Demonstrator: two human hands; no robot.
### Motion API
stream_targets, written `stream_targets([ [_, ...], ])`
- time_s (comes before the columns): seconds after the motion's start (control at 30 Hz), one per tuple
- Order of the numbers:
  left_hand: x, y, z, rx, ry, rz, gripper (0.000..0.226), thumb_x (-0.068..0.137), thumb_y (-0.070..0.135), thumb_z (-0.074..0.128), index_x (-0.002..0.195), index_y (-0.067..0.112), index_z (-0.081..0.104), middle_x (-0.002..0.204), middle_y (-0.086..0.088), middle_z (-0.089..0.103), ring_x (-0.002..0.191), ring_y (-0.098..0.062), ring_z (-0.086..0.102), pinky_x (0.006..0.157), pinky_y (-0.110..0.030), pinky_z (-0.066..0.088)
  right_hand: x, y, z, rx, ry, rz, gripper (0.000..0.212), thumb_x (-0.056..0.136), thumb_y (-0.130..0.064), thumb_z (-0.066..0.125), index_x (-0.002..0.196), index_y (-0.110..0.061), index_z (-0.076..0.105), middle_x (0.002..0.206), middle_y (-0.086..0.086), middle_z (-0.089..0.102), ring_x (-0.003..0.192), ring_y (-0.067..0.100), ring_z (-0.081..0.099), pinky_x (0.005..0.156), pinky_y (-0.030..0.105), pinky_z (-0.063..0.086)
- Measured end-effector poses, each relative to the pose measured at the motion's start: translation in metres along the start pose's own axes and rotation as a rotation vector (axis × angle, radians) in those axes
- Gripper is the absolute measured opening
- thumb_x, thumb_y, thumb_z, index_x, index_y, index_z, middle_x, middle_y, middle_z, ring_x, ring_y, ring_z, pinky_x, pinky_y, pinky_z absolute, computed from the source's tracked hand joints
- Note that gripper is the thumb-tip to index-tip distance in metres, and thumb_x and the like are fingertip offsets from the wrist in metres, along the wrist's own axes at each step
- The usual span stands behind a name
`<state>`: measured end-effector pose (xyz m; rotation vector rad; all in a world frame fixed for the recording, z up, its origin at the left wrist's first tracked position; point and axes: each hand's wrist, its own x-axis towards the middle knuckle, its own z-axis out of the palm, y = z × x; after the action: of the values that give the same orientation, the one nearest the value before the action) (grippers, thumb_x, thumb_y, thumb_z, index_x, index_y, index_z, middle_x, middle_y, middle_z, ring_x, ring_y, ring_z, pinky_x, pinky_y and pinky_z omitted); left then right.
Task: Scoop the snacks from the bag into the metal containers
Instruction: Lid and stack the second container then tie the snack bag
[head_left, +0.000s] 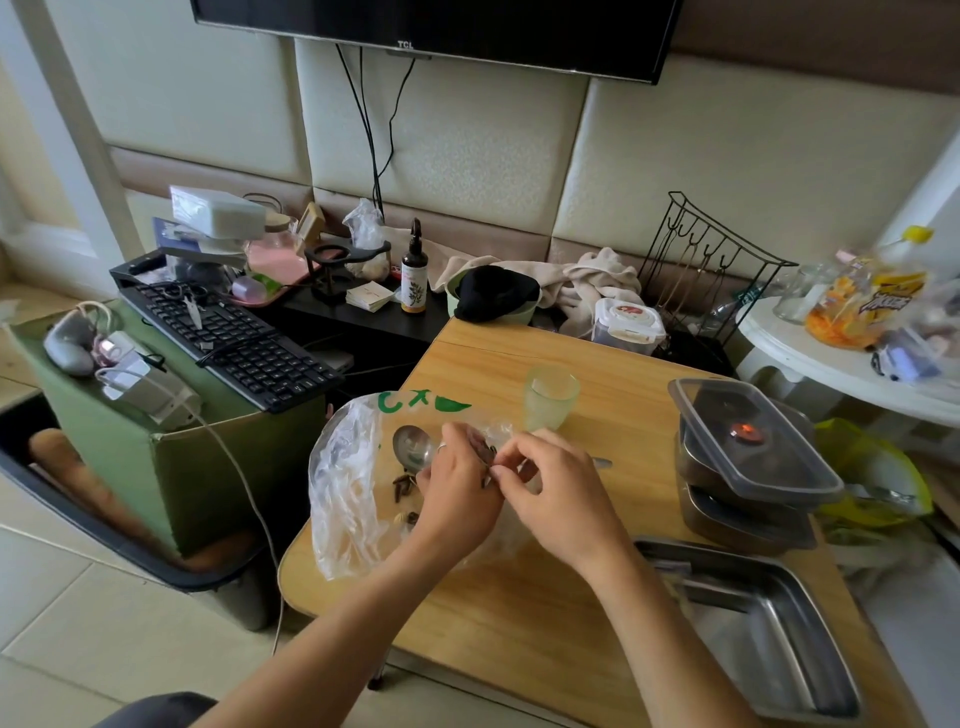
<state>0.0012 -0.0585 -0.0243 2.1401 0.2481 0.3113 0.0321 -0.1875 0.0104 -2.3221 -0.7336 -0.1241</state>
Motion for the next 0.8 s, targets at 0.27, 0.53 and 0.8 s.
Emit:
stream_targets([
  [0.27,0.000,0.000,-0.004,-0.096,-0.022,-0.002,0.053,0.082,0.046,0.073,0.112,0.028,0.033,0.097,0.009,0.058,0.090,-0.014,0.058,0.094,-0.053,0.049,0.002,-0.004,-0.006,-0.041,0.255,-0.170,0.011,0.099,-0.017,0.062,0.089,-0.019,0.057,0.086,-0.009,0.059,0.076,0.009,0.056,0.064,0.023,0.047],
  [0.53,0.002,-0.002,-0.006,-0.104,-0.066,-0.007,0.087,0.068,0.064,0.070,0.137,0.031,0.027,0.108,0.011,0.058,0.105,-0.016,0.060,0.102,-0.053,0.048,0.001,0.007,-0.003,-0.126,0.207,-0.134,0.011,0.097,-0.019,0.069,0.087,-0.022,0.067,0.084,-0.012,0.065,0.075,0.006,0.059,0.064,0.028,0.052],
  [0.8,0.003,0.005,-0.024,-0.412,-0.260,-0.059,0.044,0.089,0.016,0.079,0.124,0.013,0.054,0.099,-0.009,0.070,0.082,-0.015,0.071,0.083,-0.038,0.062,-0.003,0.008,-0.008,-0.006,0.189,-0.086,0.013,0.097,-0.014,0.068,0.086,-0.020,0.067,0.082,-0.014,0.066,0.077,0.004,0.062,0.062,0.016,0.048],
])
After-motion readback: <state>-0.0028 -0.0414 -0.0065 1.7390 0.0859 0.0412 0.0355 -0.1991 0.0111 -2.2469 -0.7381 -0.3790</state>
